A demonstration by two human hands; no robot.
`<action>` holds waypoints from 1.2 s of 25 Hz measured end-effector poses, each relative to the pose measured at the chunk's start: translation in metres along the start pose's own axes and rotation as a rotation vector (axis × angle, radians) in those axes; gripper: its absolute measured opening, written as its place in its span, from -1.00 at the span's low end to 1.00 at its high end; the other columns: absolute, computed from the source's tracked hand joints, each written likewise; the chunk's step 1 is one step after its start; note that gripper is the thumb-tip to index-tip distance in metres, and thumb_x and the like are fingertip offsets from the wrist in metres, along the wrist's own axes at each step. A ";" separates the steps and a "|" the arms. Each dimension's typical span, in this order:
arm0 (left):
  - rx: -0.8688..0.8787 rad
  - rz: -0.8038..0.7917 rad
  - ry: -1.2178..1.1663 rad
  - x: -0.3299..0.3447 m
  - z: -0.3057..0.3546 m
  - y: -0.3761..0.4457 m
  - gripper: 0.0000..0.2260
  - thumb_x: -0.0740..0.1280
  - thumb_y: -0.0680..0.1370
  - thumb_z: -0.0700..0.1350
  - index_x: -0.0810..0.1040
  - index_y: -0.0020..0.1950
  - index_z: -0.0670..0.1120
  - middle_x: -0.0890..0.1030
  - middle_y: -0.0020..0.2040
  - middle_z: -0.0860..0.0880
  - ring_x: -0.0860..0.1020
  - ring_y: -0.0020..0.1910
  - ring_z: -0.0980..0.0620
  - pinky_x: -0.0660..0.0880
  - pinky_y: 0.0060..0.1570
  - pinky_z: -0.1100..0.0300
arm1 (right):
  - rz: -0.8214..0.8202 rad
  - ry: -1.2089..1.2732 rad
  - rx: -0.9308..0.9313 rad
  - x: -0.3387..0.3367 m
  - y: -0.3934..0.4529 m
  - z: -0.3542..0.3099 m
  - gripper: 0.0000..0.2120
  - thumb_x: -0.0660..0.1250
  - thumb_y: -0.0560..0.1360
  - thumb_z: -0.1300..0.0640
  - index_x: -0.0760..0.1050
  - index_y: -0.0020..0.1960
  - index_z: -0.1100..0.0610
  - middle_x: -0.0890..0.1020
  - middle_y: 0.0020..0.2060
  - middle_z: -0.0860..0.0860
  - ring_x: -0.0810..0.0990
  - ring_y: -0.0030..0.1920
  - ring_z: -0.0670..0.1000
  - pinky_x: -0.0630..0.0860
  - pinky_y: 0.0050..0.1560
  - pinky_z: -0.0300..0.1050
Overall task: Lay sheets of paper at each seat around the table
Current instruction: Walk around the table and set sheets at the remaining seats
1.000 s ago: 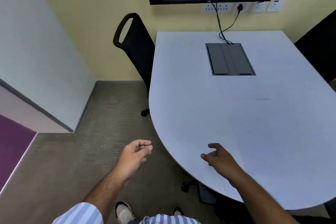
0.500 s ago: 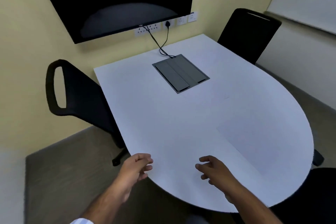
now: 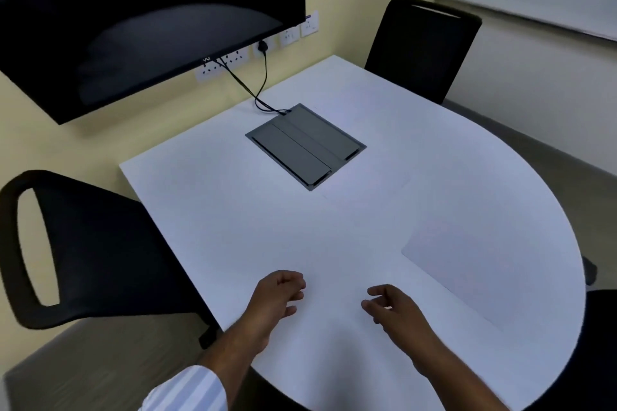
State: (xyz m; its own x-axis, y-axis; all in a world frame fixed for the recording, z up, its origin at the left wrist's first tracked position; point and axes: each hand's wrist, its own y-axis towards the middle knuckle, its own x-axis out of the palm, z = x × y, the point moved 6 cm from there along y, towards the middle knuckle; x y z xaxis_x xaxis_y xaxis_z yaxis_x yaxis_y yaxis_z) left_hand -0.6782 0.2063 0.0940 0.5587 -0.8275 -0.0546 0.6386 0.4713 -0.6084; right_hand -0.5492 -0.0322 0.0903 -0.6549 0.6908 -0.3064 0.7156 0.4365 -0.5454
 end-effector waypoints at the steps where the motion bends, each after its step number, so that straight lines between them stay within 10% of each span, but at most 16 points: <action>1: 0.012 0.002 0.055 0.001 0.007 0.008 -0.85 0.42 0.59 -0.09 0.67 0.15 0.00 0.72 0.13 -0.03 0.68 0.12 0.00 0.63 0.09 0.08 | 0.012 -0.009 -0.012 -0.001 0.013 -0.008 -0.79 0.47 0.55 -0.05 0.58 0.17 -0.11 0.71 -0.01 -0.10 0.69 0.01 -0.04 0.54 -0.06 -0.18; 14: -0.020 -0.100 0.201 -0.015 0.023 0.112 -0.87 0.45 0.57 -0.02 0.67 0.11 0.06 0.68 0.12 0.06 0.64 0.06 0.04 0.61 0.05 0.12 | 0.161 -0.347 -0.067 0.055 0.196 -0.081 -0.47 0.45 0.55 -0.03 0.46 0.46 0.11 0.57 0.35 0.05 0.57 0.29 0.07 0.46 0.25 -0.10; 23: -0.097 -0.199 0.227 -0.066 0.041 0.228 -0.89 0.43 0.58 -0.02 0.68 0.08 0.01 0.68 0.10 0.03 0.62 0.07 0.07 0.61 0.06 0.10 | 0.335 -0.609 0.093 0.078 0.288 -0.080 -0.20 0.41 0.53 -0.06 0.14 0.65 0.09 0.16 0.67 0.03 0.15 0.65 0.10 0.37 0.46 0.25; 30: -0.100 -0.207 0.256 -0.090 0.063 0.294 -0.83 0.44 0.58 -0.05 0.64 0.16 -0.02 0.66 0.10 -0.04 0.58 -0.02 0.06 0.59 -0.01 0.13 | 0.307 -0.705 0.162 0.107 0.276 -0.072 -0.34 0.34 0.53 -0.22 0.27 0.52 0.00 0.43 0.47 -0.04 0.39 0.51 0.10 0.33 0.41 0.33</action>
State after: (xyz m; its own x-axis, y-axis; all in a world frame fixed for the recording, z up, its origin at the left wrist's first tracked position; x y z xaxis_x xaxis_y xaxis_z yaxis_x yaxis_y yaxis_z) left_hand -0.5073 0.4387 -0.0298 0.2642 -0.9580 -0.1113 0.6624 0.2641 -0.7011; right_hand -0.4043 0.2039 -0.0375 -0.4720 0.2147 -0.8550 0.8807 0.1582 -0.4464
